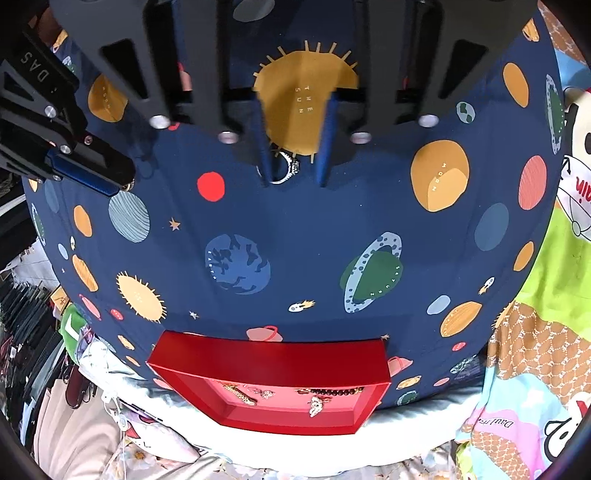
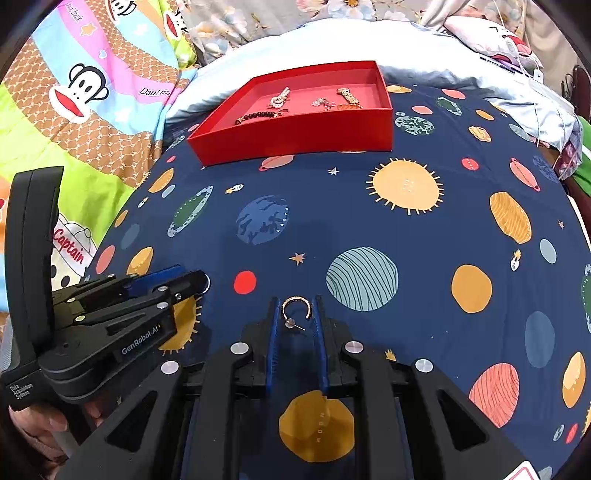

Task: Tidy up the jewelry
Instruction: 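Grasp the silver ring with the left tool while the right tool holds the earring, then carry the ring and earring into the red tray and open both tools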

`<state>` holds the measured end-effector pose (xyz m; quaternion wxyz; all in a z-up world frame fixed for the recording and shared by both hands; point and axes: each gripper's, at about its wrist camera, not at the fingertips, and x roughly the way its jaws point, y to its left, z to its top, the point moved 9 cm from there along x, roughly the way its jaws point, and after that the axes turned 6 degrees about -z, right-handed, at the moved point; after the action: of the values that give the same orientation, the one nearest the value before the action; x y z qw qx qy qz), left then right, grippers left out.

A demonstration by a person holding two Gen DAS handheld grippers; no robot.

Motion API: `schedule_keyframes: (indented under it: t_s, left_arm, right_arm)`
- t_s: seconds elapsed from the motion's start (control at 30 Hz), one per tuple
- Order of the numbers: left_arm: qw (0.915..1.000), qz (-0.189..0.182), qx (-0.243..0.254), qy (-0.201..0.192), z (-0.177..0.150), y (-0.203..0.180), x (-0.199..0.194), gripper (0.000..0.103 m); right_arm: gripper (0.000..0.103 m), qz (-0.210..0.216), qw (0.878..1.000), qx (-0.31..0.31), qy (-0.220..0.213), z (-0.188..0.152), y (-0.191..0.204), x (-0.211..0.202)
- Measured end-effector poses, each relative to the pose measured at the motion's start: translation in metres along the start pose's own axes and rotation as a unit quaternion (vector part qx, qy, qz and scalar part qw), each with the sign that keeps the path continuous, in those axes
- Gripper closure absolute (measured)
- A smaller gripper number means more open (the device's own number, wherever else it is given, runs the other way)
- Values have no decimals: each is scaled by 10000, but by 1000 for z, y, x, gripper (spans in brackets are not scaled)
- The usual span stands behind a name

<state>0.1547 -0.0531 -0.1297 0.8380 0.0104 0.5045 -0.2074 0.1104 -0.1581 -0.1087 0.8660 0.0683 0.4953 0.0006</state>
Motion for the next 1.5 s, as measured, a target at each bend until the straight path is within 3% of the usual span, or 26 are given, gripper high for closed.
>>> schedule_keyframes:
  t_s: [0.07, 0.37, 0.87, 1.0, 1.23, 1.4, 1.5]
  left_arm:
    - [10000, -70, -23, 29, -1, 0, 0, 96]
    - [9999, -148, -11, 35, -3, -5, -6, 97]
    - [9978, -408, -403, -318, 19, 8, -50, 97]
    - [9968, -480, -378, -513, 46, 7, -62, 97]
    - [9922, -669, -186, -1034, 130, -4, -73, 97]
    - [9904, -564, -14, -1264, 186, -8, -53, 97]
    - [9920, -531, -49, -1147, 208, -5, -23, 97]
  right_arm:
    - [87, 12, 10000, -13, -11, 0, 1, -1]
    - [87, 44, 10000, 7, -61, 3, 2, -5]
    - [87, 197, 9990, -32, -397, 29, 7, -31]
    - [87, 217, 9977, -54, -637, 56, 5, -41]
    - [87, 186, 9930, -107, -1161, 136, -4, -48]
    - [87, 231, 9928, -124, -1167, 185, -5, -21]
    - [87, 172, 9941, -244, -1047, 210, -2, 10]
